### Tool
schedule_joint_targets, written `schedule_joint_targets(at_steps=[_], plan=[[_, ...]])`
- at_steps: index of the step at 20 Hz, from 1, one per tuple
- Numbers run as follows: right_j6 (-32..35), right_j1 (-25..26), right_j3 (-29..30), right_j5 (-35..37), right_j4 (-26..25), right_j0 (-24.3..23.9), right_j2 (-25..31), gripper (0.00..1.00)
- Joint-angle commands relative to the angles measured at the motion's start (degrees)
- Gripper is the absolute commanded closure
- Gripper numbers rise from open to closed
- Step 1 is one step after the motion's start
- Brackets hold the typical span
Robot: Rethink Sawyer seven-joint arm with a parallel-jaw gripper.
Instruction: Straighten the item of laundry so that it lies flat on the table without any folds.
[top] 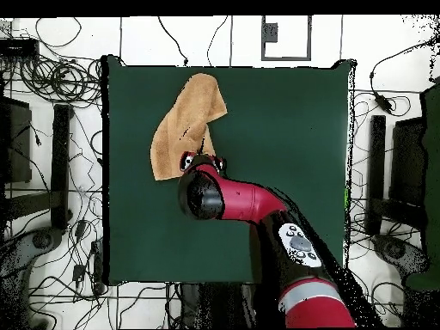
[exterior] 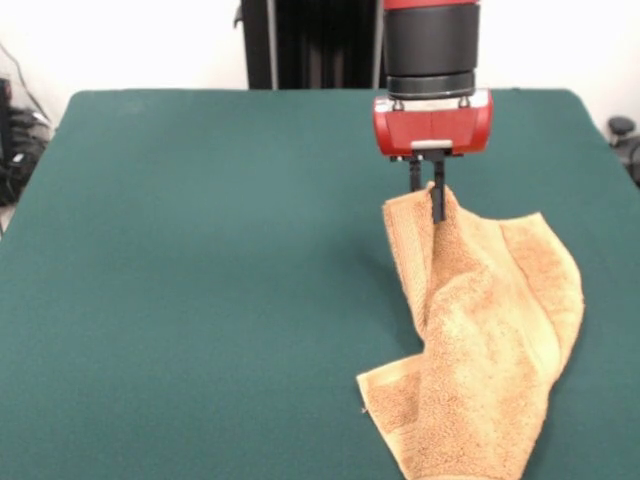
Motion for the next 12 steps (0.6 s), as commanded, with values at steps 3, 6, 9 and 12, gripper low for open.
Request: schedule_joint_targets(at_steps=[3, 6, 9, 12], plan=[[12.48, 3.52, 1.20, -0.77, 3.63, 1.00, 1.32, 1.00], [12.58, 3.47, 1.31, -0.80, 3.82, 1.19, 1.12, 1.00], [12.53, 3.18, 1.41, -0.24, 3.99, 1.31, 1.02, 1.00], [12.36, 1.10, 1.51, 3.49, 5.13, 2.91, -1.14, 1.00]])
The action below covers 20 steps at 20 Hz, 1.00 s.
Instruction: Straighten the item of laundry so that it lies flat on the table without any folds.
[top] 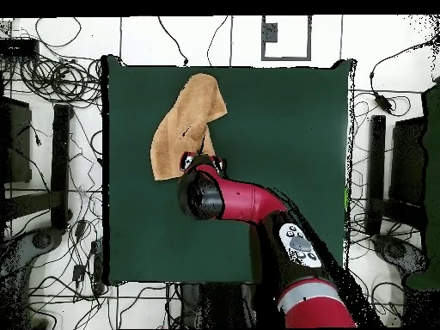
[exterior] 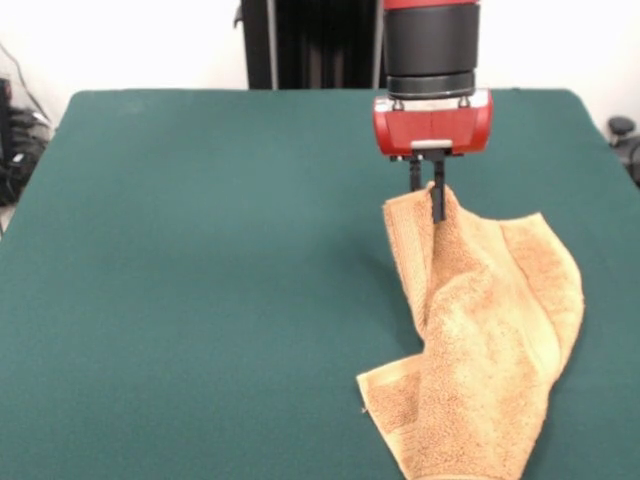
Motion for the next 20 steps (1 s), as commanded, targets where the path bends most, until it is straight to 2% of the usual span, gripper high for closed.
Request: schedule_joint_targets(at_steps=[1, 9, 20], plan=[[12.37, 0.08, 1.68, 5.10, 5.05, 3.50, -1.97, 1.00], [8.19, -7.71, -0.39, 21.12, 5.41, 5.81, -8.38, 1.00], [5.39, -13.03, -1.47, 31.18, 3.32, 2.29, -7.17, 1.00]])
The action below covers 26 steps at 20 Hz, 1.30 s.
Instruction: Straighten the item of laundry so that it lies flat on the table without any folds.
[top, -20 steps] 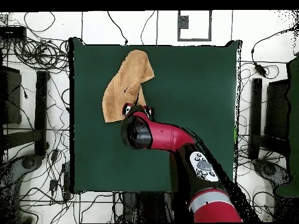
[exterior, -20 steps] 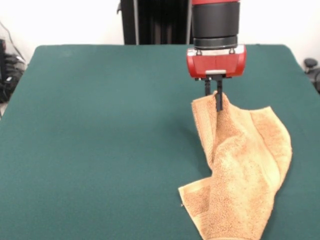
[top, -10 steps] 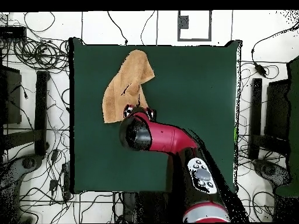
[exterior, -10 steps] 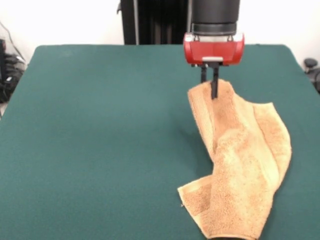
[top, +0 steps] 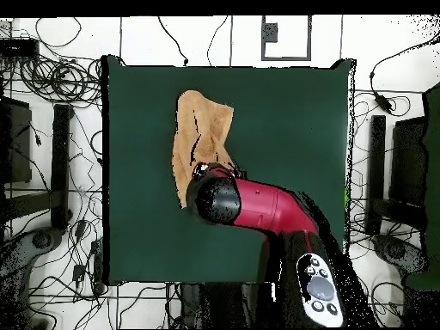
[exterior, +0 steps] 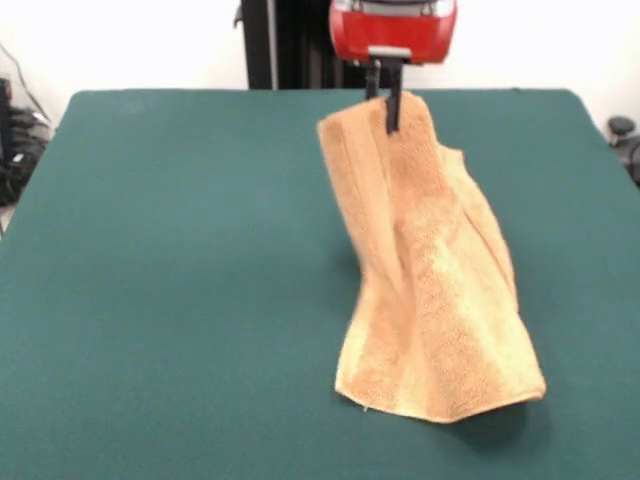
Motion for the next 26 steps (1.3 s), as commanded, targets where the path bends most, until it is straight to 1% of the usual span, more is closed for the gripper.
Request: schedule_joint_targets(at_steps=[1, 6, 10, 14, 16, 20, 26], plan=[[5.32, -2.69, -1.21, 9.72, 1.00, -0.52, 0.41, 1.00], [4.95, -4.17, -1.60, 13.33, 0.84, -1.38, 0.81, 1.00], [5.60, -4.97, -2.47, 16.70, 0.62, -1.11, 0.37, 1.00], [5.68, -5.22, -2.62, 17.74, 0.44, -1.37, 0.32, 1.00], [4.87, -4.62, -2.42, 16.77, 0.49, -2.27, 1.19, 1.00], [3.76, -3.29, -0.26, 10.29, 0.16, -4.32, 2.85, 1.00], [1.31, -2.40, 1.52, 4.87, -1.64, -7.15, 5.27, 1.00]])
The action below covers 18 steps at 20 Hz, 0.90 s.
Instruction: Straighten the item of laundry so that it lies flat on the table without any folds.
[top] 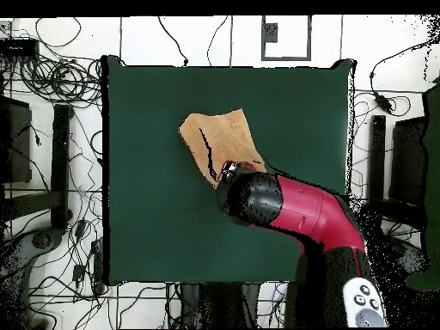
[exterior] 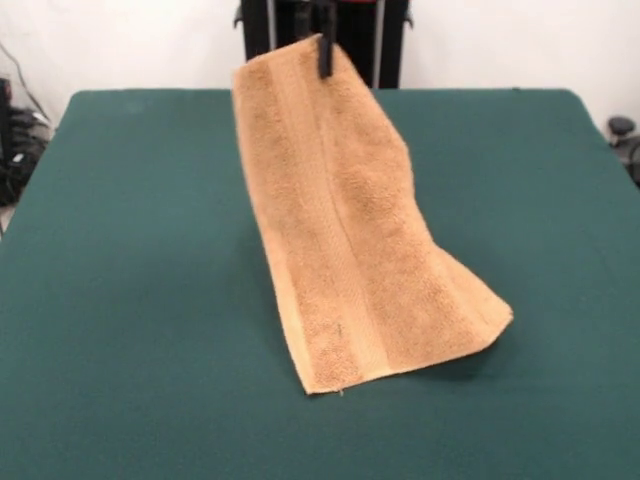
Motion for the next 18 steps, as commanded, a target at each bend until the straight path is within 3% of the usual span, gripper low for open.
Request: schedule_joint_targets(at_steps=[1, 10, 18], plan=[[0.67, 3.09, 3.87, -6.06, -0.94, -3.00, 6.91, 1.00], [-3.76, 6.82, 2.89, -11.79, -7.10, -9.24, 11.22, 1.00], [-2.46, 8.62, 2.67, -14.86, -10.64, -12.58, 15.05, 1.00]])
